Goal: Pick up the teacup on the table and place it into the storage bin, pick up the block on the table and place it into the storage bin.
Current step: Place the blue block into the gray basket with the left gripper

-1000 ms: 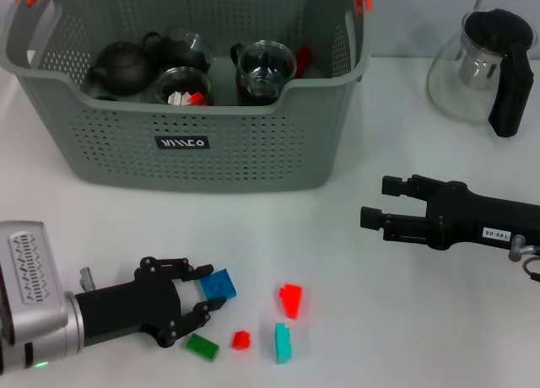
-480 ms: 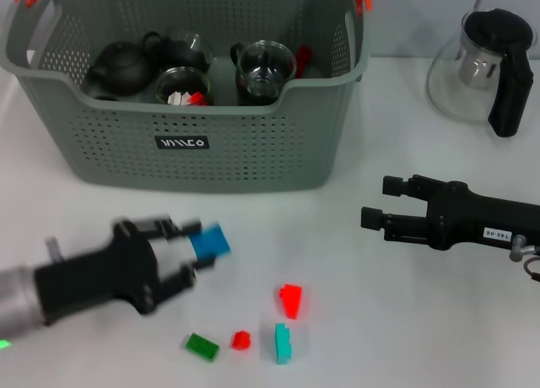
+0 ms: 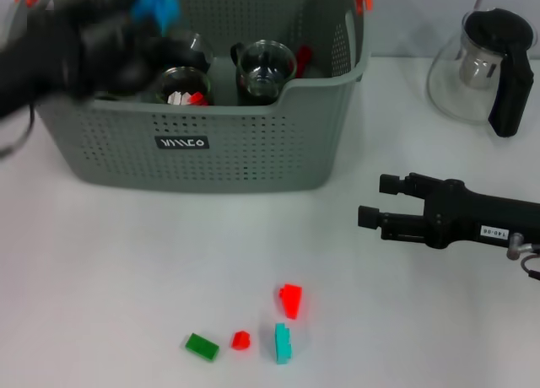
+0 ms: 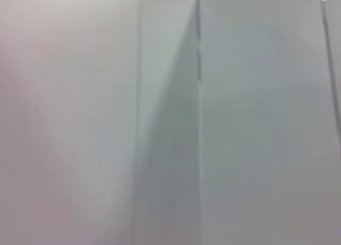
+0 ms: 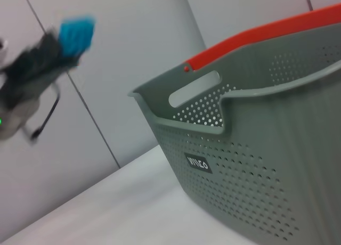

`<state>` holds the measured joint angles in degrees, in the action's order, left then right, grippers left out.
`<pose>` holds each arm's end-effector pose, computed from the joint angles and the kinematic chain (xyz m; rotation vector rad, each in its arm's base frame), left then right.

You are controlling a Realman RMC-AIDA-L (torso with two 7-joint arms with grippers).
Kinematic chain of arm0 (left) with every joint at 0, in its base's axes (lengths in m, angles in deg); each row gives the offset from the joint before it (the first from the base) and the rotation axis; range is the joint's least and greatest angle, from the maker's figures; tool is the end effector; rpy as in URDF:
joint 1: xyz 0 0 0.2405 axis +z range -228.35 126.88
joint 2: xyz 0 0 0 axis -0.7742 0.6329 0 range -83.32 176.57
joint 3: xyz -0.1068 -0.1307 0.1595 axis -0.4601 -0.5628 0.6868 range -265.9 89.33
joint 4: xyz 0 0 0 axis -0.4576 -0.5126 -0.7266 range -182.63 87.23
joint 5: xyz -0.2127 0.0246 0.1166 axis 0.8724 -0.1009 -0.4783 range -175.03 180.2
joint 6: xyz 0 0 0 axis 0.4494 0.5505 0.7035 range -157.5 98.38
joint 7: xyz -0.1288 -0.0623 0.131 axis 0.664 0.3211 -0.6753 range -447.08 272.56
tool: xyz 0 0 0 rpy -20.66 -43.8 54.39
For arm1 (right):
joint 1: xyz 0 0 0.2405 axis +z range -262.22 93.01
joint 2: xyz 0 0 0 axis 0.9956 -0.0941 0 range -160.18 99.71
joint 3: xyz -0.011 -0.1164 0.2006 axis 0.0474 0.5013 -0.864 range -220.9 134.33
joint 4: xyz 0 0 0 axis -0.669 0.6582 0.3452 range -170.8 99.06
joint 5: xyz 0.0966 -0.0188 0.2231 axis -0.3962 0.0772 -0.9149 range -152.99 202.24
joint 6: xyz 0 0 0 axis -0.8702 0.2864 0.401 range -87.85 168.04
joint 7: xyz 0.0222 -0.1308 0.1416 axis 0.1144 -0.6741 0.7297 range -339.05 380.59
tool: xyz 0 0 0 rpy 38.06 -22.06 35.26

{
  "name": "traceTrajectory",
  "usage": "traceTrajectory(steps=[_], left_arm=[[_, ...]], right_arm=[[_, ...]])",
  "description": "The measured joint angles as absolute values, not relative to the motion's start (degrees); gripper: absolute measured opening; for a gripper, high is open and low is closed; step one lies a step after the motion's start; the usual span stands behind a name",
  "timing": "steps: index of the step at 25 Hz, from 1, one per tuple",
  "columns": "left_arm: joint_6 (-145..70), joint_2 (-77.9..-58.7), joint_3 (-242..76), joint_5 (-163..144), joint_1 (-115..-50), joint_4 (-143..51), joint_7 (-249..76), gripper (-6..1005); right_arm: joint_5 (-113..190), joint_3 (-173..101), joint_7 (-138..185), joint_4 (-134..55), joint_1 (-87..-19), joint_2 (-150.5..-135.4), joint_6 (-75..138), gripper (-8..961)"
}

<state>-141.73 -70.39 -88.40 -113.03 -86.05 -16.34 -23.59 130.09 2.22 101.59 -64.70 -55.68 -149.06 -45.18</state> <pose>-0.2190 0.3535 0.0708 -2.3016 -0.2368 -1.3146 0.2485 0.3518 -0.0605 -2.6688 0.8526 0.8339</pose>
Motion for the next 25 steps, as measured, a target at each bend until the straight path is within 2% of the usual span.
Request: traceTrajectory(steps=[3, 9, 17, 25], left_arm=[[-133.78, -69.29, -87.23, -111.37, -90.58, -14.50, -16.45, 407], [-115.44, -69.31, -70.97, -111.73, -93.78, -4.91, 0.06, 409], [-98.00, -73.17, -48.59, -125.47, -91.30, 11.27, 13.32, 411], [-89.19, -75.60, -42.71, -133.20, -91.61, 11.56, 19.76, 414]], right_arm=[[130.09, 2.17, 101.61, -64.82, -55.69, -149.06, -45.24, 926], [130.09, 2.16, 101.66, -64.78, -55.47, -149.06, -45.00, 926], [130.09, 2.14, 101.69, -65.02, -55.33, -149.14, -45.11, 926], [130.09, 2.18, 101.71, -65.10, -55.34, -149.20, -45.07, 926]])
